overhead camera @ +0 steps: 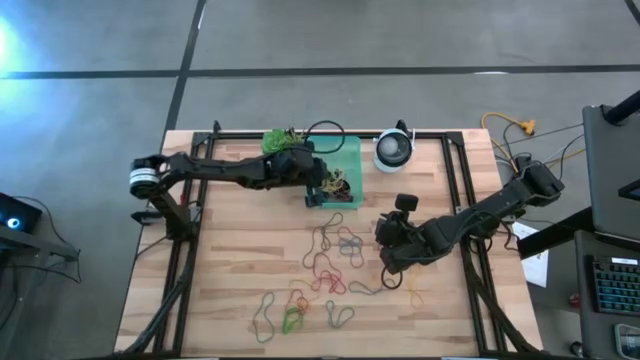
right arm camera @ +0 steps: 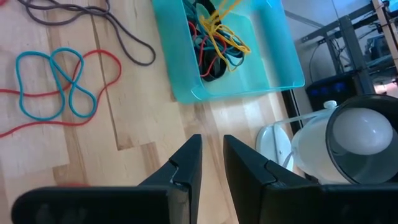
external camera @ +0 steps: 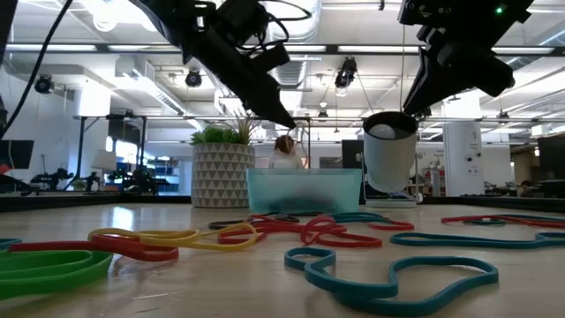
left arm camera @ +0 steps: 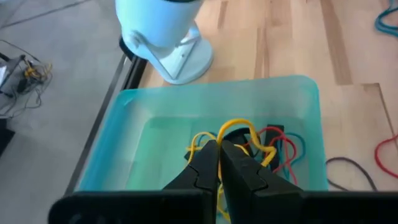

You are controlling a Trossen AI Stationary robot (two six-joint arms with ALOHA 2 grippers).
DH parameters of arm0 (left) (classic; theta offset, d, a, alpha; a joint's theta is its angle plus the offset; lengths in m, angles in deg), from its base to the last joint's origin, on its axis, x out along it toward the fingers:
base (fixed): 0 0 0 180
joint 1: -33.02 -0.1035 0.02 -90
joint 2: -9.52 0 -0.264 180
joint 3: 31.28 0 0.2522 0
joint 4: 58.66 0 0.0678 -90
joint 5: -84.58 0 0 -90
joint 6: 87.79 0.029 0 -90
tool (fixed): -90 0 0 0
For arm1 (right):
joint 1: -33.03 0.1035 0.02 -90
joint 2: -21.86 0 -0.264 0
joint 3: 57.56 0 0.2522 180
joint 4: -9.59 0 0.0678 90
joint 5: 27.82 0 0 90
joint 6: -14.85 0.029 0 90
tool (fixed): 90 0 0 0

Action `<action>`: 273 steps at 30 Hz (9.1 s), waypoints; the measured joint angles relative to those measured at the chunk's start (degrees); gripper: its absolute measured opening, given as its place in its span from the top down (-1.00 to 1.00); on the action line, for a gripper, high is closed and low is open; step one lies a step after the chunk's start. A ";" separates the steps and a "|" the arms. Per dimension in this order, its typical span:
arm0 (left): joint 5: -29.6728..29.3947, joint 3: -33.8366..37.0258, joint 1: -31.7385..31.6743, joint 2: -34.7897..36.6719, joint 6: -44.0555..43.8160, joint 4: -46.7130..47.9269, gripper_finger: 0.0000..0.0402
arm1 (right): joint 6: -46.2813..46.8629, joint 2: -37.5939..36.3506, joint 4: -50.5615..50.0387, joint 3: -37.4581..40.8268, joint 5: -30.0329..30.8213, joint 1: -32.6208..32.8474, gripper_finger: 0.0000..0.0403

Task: Pick and place rubber bands into bin
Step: Put the yellow rubber band into the green bin, then put the red rubber band into the green bin, then put the blue rubber band into the green bin

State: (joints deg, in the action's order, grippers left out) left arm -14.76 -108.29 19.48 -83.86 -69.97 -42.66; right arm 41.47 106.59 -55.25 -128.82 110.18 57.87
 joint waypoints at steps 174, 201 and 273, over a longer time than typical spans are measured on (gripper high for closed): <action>12.54 16.55 42.96 9.22 -46.14 17.56 0.52 | -32.79 4.21 45.87 3.30 -40.99 -28.94 0.13; 11.91 16.62 44.63 -1.00 -47.52 15.92 0.52 | -34.59 -10.80 46.60 5.54 -30.28 -7.34 0.15; -48.26 -2.43 42.10 2.61 -27.86 29.66 1.00 | -32.59 -15.63 45.35 8.46 -21.88 -2.10 0.16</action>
State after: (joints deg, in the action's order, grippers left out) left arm -63.02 -110.72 61.58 -81.25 -97.83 -13.00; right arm 8.87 90.96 -9.90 -120.36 88.31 55.78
